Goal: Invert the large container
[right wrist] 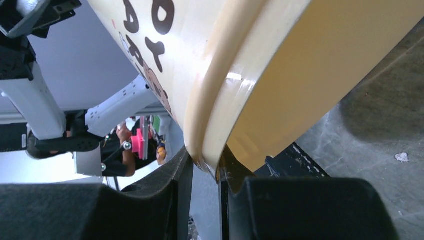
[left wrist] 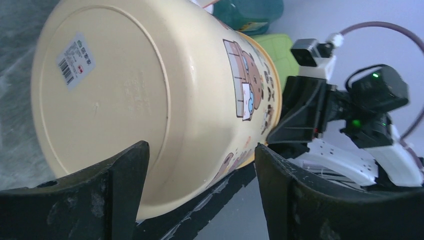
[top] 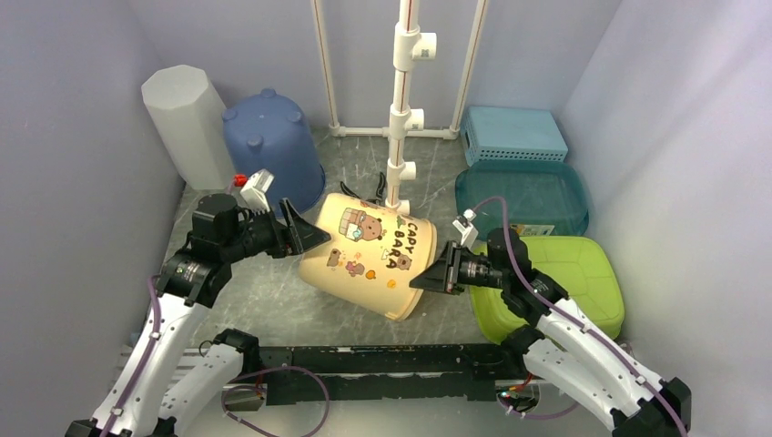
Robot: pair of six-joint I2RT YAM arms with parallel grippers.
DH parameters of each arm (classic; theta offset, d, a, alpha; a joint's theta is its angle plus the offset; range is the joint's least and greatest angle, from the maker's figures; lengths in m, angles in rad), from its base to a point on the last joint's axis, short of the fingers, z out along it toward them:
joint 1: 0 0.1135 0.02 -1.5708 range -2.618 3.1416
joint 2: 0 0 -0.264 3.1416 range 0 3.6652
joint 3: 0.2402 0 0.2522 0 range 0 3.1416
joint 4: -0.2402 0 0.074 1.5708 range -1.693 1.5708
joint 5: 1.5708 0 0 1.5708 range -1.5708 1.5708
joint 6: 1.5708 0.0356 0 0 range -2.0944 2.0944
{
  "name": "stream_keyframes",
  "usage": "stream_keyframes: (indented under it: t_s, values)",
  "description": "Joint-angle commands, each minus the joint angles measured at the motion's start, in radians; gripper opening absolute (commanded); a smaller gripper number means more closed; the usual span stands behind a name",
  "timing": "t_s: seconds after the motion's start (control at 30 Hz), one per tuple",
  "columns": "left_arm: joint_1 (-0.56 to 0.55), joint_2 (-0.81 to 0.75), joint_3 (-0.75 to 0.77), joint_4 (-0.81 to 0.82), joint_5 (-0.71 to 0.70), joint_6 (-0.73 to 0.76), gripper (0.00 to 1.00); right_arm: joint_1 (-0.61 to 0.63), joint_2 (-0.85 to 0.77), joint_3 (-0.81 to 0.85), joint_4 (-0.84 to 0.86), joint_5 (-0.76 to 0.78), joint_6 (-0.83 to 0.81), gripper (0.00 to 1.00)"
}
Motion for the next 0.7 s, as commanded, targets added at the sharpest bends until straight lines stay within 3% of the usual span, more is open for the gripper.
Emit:
stream_keyframes:
  t_s: [0.0,0.5,0.67]
  values:
    - [-0.035,-0.001,0.066,0.060,0.223,-0.045,0.80,-0.062,-0.001,-0.085,-0.087,-0.039,-0.025,0.00]
    - [-0.035,-0.042,0.159,-0.103,0.126,0.023,0.84,-0.248,-0.169,-0.275,-0.006,-0.285,0.058,0.00]
    - [-0.035,-0.062,0.158,-0.136,0.094,0.027,0.84,-0.315,-0.230,-0.280,-0.087,-0.307,0.059,0.00]
